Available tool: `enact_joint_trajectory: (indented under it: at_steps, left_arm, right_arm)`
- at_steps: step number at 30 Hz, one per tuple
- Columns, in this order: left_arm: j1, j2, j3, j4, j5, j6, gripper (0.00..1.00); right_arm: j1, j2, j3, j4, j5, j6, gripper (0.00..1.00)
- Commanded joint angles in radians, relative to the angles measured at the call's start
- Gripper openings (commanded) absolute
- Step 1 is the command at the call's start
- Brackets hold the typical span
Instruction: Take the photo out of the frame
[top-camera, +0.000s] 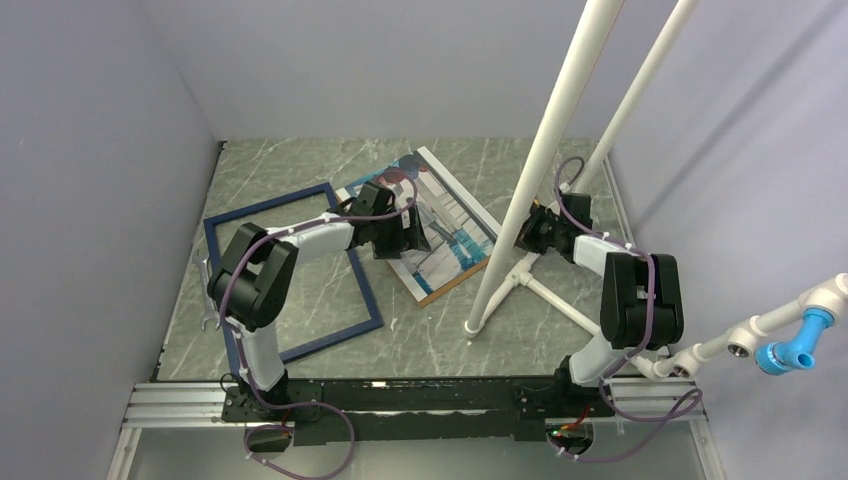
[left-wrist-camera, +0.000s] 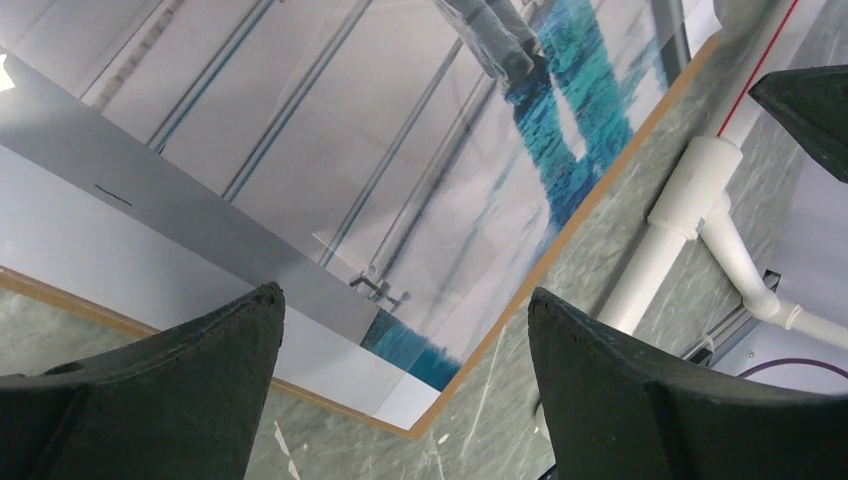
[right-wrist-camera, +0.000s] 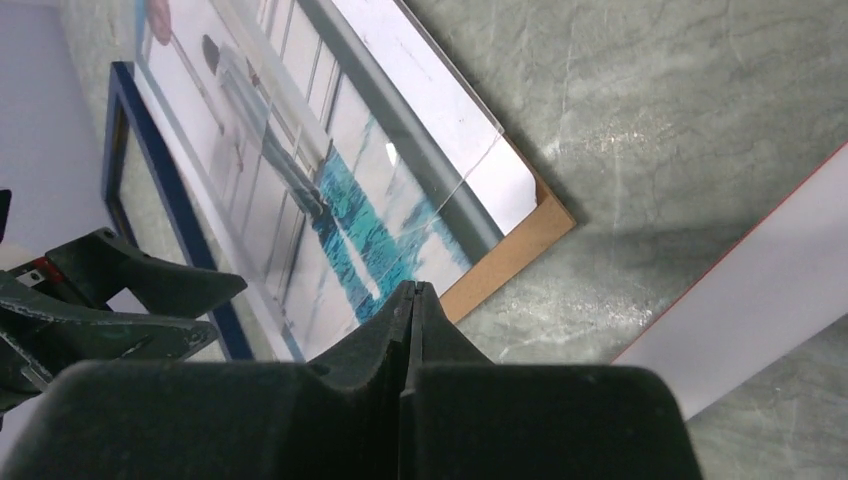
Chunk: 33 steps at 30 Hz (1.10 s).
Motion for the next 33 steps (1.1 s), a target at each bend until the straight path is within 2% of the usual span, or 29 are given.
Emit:
enact_joint_trajectory:
  at_steps: [1, 2, 5, 8, 12, 19, 24, 33]
  left_arm:
    - [0.005, -0.083, 0.038, -0.016, 0.038, 0.055, 0.93]
    - [0.005, -0.081, 0.043, -0.017, 0.041, 0.056, 0.94]
    - [0.009, -0.063, 0.052, -0.02, 0.044, 0.05, 0.93]
    - [0.012, -0.035, 0.044, -0.017, 0.049, 0.036, 0.93]
    - [0.015, -0.006, 0.032, -0.016, 0.033, 0.03, 0.93]
    - [0.016, 0.019, -0.007, 0.015, 0.027, 0.005, 0.93]
    - [0.015, 0.029, -0.035, 0.028, 0.021, -0.001, 0.93]
    - [0.015, 0.039, -0.045, 0.036, 0.019, -0.005, 0.93]
  right_arm:
    - [-0.04, -0.041, -0.02, 0.07, -0.042, 0.041, 0.0]
    - [-0.04, -0.032, -0.004, 0.038, -0.015, 0.017, 0.0]
    - [-0.039, 0.022, 0.06, -0.05, 0.057, -0.068, 0.21]
    - [-0.033, 0.04, 0.091, -0.111, 0.144, -0.096, 0.34]
    - [0.0, 0.055, 0.118, -0.135, 0.219, -0.125, 0.44]
    - [0.054, 0.129, 0.173, -0.135, 0.255, -0.143, 0.44]
    - [0.106, 0.114, 0.193, -0.135, 0.348, -0.178, 0.41]
    - [0.189, 0.118, 0.233, -0.161, 0.481, -0.249, 0.42]
